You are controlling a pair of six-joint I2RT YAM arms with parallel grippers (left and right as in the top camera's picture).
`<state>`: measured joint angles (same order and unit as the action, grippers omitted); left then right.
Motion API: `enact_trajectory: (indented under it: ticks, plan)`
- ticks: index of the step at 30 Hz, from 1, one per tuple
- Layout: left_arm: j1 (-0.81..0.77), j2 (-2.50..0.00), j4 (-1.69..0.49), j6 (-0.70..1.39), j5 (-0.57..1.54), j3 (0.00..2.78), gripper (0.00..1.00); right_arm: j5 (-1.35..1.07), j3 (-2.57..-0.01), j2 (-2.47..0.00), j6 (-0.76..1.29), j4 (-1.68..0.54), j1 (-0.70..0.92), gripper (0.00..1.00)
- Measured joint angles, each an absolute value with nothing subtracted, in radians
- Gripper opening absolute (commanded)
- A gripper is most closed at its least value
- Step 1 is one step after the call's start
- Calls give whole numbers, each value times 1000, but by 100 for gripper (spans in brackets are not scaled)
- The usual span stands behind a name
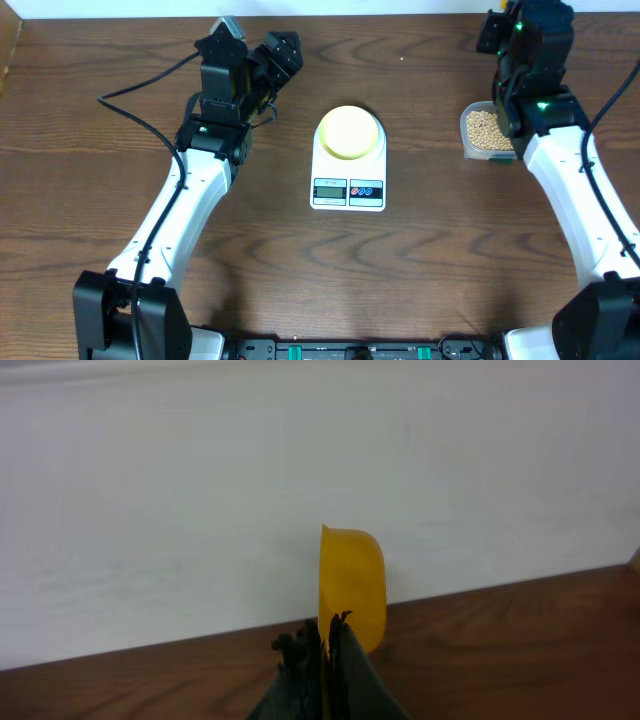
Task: Scoop item into bowl and weigh 50g on scale
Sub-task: 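Move the empty left gripper over the yellow bowl on the scale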
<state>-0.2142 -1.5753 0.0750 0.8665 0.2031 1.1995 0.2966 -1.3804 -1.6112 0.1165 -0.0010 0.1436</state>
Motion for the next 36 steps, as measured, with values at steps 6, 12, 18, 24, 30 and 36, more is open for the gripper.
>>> enact_trajectory:
  ticks: [6,12,18,24,30,36]
  plan:
    - [-214,-1575,56,676,203,1200,80,378,-1380,-1566,56,3,179,1]
    - [-214,-1575,49,568,203,1200,80,399,-1380,-1564,40,-20,179,2]
    - [-214,-1575,48,541,203,1200,81,402,-1380,-1564,39,-37,179,2]
    - [-214,-1575,44,518,204,1200,81,401,-1380,-1564,38,-46,176,2]
    - [-214,-1575,33,450,216,1200,81,402,-1380,-1564,36,-48,174,1]
    - [-214,-1575,20,331,274,1200,81,402,-1380,-1564,37,-48,169,1]
